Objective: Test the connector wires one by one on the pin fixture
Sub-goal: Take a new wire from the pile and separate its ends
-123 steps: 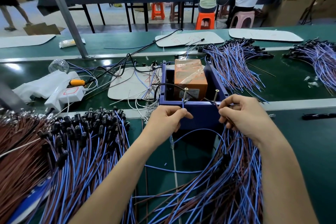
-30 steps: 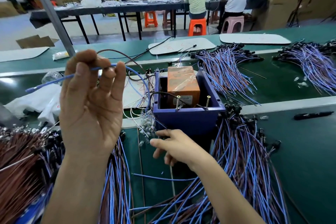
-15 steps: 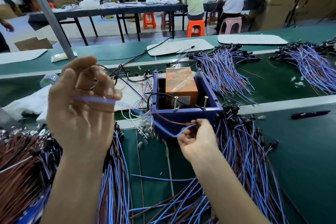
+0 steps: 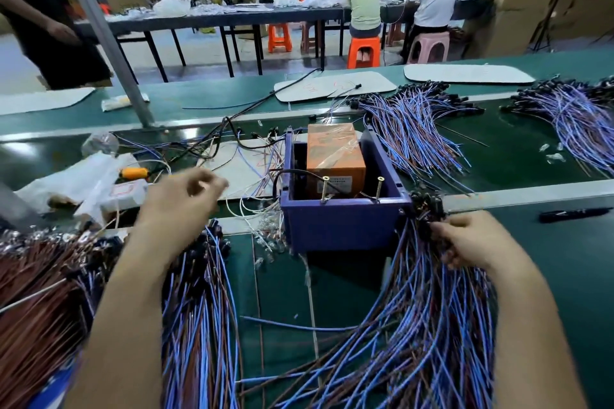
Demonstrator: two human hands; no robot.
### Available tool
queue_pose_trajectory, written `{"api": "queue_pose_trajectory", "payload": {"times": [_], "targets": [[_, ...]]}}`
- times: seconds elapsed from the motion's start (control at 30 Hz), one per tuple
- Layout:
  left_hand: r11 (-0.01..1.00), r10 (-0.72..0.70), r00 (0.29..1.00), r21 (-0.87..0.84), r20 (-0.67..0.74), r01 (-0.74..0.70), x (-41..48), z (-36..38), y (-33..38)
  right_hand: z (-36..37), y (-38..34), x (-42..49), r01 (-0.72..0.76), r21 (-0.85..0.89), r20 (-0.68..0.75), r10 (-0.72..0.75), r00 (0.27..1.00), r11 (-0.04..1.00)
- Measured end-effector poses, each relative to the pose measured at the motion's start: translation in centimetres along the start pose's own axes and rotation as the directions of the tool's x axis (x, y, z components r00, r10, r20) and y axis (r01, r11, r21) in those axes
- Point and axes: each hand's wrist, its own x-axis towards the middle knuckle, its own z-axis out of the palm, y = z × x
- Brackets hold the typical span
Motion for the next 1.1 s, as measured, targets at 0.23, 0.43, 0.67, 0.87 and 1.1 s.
{"api": "queue_pose_trajectory", "payload": {"times": [0.23,0.43,0.67,0.87,1.1], "targets": [[0.507,-0.307,0.931,0.862,0.196,-0.014,-0.2,5.3,-4.0,-0.2,-1.2,-1.1,0.069,0.002,-0.108,-0.068,0.992,0.998],[0.527,-0.289,0.937,0.85,0.196,-0.015,-0.1,6.2,-4.8,0.3,-1.2,-0.9,0.126,-0.179,-0.152,-0.154,0.976,0.976],[0.611,-0.273,0.946,0.791,0.173,0.032,0.4,5.8,-5.1,0.5,-0.8,-0.4,0.173,-0.167,-0.167,-0.201,0.965,0.971],[0.535,-0.252,0.961,0.844,0.113,0.041,0.0,6.6,-5.1,0.5,-1.1,-0.7,0.273,-0.076,-0.161,-0.282,0.946,0.959],[0.606,-0.208,0.977,0.79,0.039,0.097,0.2,6.8,-5.4,0.9,-1.9,-1.3,0.34,-0.005,-0.151,-0.337,0.929,0.94]]}}
